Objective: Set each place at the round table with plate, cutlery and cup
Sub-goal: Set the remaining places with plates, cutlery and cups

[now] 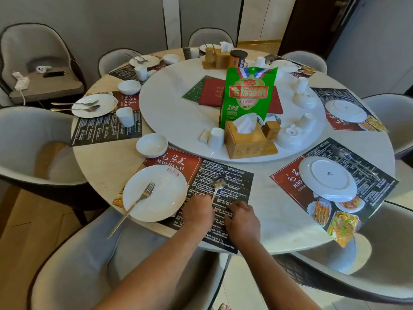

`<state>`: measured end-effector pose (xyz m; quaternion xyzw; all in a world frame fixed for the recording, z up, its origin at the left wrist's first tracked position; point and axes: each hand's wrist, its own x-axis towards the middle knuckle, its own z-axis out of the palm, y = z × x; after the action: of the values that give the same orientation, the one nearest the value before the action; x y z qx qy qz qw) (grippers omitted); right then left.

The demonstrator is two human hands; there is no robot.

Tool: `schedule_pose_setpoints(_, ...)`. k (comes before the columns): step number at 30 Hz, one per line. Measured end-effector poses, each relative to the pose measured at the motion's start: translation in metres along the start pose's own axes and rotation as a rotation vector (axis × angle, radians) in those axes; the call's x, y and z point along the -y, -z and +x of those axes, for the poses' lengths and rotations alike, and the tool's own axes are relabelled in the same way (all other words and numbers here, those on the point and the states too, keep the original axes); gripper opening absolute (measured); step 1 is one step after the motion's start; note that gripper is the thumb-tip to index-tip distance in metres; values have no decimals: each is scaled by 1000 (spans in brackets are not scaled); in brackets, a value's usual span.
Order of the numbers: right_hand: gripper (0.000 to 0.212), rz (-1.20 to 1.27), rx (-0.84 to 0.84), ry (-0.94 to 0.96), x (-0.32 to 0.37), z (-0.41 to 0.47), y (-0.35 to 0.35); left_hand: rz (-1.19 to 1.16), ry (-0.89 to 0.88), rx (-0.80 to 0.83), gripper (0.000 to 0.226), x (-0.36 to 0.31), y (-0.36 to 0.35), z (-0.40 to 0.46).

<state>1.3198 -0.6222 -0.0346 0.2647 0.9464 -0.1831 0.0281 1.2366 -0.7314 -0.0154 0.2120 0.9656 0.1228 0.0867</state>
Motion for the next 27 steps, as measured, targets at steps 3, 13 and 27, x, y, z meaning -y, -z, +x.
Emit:
schedule_pose_setpoints(3, 33, -6, 2, 9, -1, 1, 2, -46, 29, 6, 10, 1, 1, -1)
schedule_pose_setpoints(13, 12, 385, 6, -134, 54, 13, -8, -317, 226, -94, 11, 71, 18, -43)
schedule_pose_setpoints(27, 34, 626, 89, -229, 133, 1, -46, -707, 479, -104, 19, 171, 33, -84)
